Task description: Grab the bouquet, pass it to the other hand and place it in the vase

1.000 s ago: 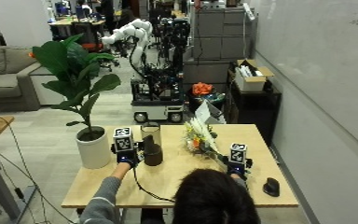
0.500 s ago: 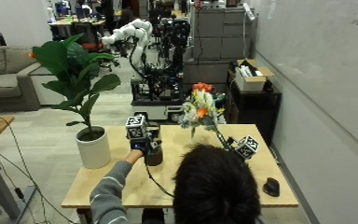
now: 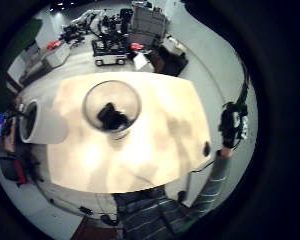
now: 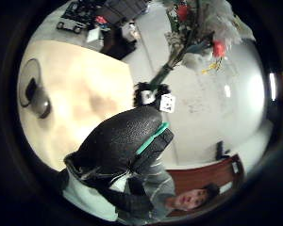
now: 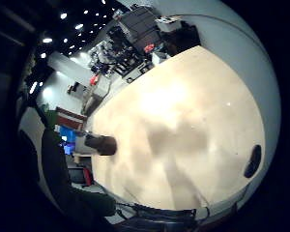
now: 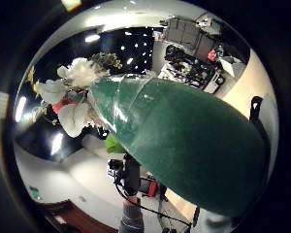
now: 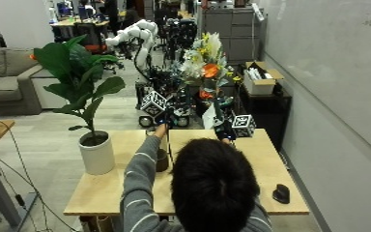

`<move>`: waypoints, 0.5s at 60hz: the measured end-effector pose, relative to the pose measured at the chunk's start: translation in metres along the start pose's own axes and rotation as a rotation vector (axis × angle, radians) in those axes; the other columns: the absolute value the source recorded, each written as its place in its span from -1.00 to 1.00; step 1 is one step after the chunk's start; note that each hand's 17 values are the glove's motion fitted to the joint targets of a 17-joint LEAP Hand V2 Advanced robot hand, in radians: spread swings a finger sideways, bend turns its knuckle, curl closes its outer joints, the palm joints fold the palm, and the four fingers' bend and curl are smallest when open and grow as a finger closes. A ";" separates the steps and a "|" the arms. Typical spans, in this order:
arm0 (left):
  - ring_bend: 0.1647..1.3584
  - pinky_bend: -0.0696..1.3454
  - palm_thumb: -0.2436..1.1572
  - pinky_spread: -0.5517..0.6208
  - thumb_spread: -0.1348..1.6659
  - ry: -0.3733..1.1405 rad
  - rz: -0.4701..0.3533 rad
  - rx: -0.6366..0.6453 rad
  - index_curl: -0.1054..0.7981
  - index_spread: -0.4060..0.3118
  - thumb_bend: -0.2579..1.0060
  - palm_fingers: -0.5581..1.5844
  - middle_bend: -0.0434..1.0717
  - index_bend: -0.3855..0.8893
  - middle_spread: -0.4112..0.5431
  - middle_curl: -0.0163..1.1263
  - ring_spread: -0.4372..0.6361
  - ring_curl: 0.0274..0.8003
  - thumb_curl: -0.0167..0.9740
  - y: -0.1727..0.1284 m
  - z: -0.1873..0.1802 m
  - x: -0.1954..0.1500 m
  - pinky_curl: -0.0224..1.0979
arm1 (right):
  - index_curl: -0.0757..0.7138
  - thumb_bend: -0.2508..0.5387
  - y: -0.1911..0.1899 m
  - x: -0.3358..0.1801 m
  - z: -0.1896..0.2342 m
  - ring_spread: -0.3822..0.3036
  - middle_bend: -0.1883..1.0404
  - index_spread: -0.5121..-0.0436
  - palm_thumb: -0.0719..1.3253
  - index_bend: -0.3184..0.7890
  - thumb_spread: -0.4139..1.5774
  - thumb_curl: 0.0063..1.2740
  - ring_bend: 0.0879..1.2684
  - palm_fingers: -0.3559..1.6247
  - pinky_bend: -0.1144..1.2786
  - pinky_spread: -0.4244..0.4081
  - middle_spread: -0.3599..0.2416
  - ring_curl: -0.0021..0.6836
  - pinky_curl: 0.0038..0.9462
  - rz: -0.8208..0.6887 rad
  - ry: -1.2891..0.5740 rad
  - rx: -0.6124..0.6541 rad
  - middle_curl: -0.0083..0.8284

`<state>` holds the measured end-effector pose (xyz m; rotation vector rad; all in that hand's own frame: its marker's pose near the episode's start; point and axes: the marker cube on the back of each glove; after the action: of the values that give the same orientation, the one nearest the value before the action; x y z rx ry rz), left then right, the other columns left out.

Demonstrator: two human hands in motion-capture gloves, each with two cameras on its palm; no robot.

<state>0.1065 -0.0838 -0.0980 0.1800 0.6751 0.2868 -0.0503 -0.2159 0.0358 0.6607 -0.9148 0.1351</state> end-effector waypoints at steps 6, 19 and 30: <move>-0.50 -0.60 -0.62 0.55 0.16 0.163 0.131 -0.031 -0.03 0.25 -0.64 -0.27 -0.59 -0.17 0.22 -0.34 0.41 -0.36 -0.37 -0.017 0.019 0.026 -0.37 | 0.90 -0.35 0.014 -0.025 0.030 -0.36 0.85 0.34 0.73 0.81 0.42 0.05 0.65 0.74 0.33 -0.47 -0.21 0.73 0.16 -0.085 -0.149 -0.031 0.68; -0.37 -0.47 -0.44 0.37 0.11 0.538 0.323 0.004 -0.12 0.24 -0.62 -0.14 -0.58 -0.24 0.15 -0.34 0.24 -0.30 -0.30 -0.027 0.049 0.066 -0.32 | 0.92 -0.37 0.059 -0.069 0.085 -0.35 0.85 0.34 0.74 0.82 0.41 0.16 0.66 0.74 0.33 -0.47 -0.20 0.72 0.17 -0.224 -0.303 -0.112 0.68; -0.19 -0.18 0.06 -0.53 0.16 0.568 0.124 0.380 -0.07 -0.35 -0.43 0.93 0.00 -0.09 -0.57 -0.16 -0.65 -0.17 -0.19 -0.034 0.023 0.067 -0.24 | 0.94 -0.38 0.082 -0.090 0.105 -0.36 0.86 0.34 0.71 0.81 0.41 0.23 0.67 0.74 0.33 -0.47 -0.20 0.71 0.17 -0.180 -0.357 -0.175 0.67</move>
<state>0.1781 -0.0964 -0.1284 0.5159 1.2844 0.3292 -0.2096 -0.1972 0.0506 0.6105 -1.1886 -0.2291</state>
